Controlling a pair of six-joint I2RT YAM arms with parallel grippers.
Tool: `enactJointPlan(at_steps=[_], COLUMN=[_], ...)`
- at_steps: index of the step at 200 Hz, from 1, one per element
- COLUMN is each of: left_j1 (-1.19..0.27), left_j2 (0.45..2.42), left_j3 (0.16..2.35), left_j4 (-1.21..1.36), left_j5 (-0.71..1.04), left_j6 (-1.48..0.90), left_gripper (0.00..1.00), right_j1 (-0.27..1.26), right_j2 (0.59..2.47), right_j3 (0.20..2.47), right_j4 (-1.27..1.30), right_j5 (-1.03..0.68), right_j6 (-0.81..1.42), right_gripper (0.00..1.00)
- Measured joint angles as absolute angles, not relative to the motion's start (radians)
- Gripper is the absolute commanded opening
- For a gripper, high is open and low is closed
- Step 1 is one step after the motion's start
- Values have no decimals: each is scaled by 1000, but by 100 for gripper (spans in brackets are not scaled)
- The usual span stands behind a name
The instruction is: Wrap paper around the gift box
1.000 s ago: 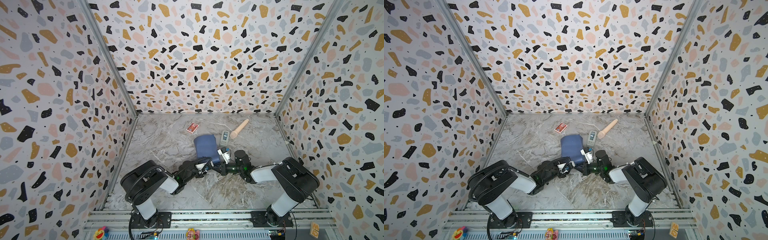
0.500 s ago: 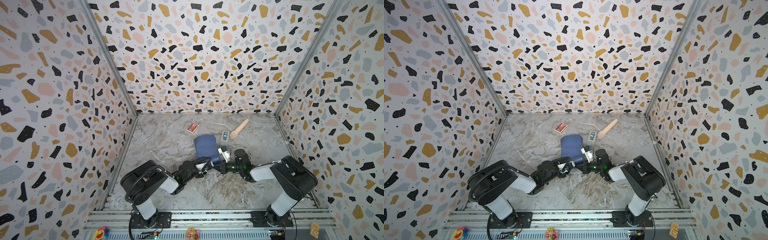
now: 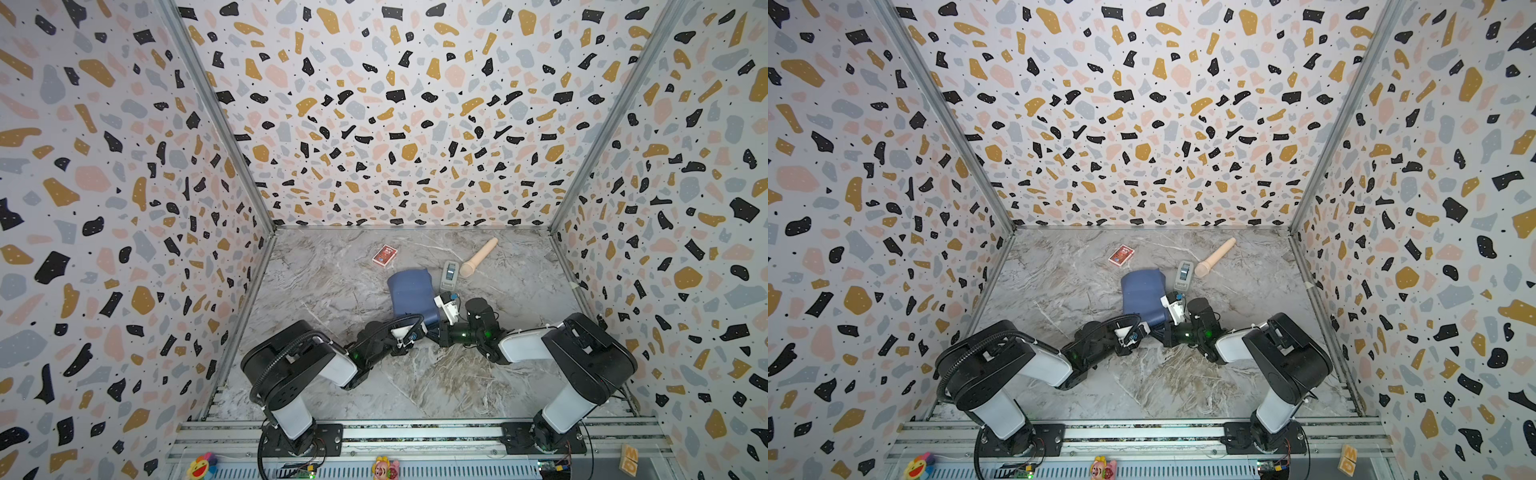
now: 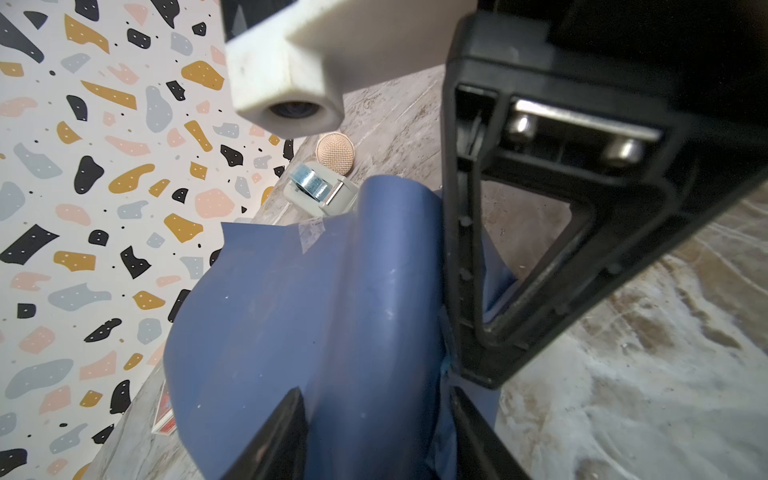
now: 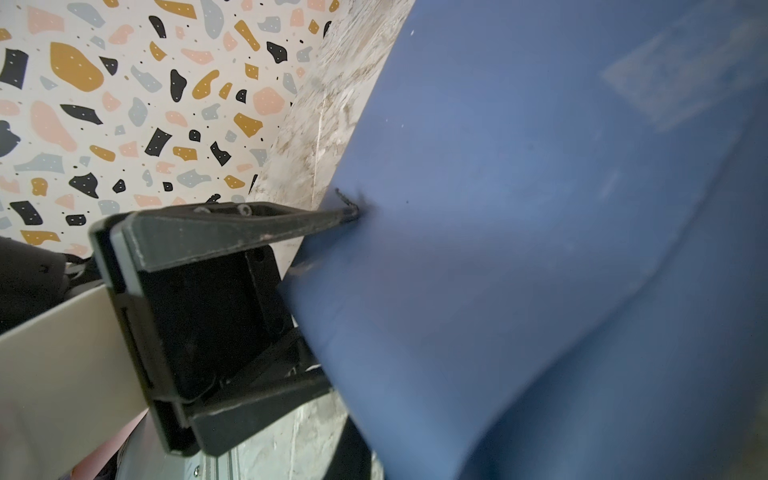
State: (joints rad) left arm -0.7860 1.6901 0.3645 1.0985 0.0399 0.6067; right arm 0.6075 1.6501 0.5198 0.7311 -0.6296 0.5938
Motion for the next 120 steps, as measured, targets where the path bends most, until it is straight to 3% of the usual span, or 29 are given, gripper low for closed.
enactJointPlan(at_steps=[58, 120], left_j1=[-786, -786], left_j2=[1690, 1690], left_j3=[368, 369], left_j4=[1094, 1093], left_j5=[44, 43], left_j6=[605, 605], left_gripper=[52, 52], right_j1=[617, 617], right_j2=[1603, 1563], right_j3=[520, 520], right_j4=[675, 622], right_j5=[-576, -547], right_j6=[610, 621], right_gripper=[24, 27])
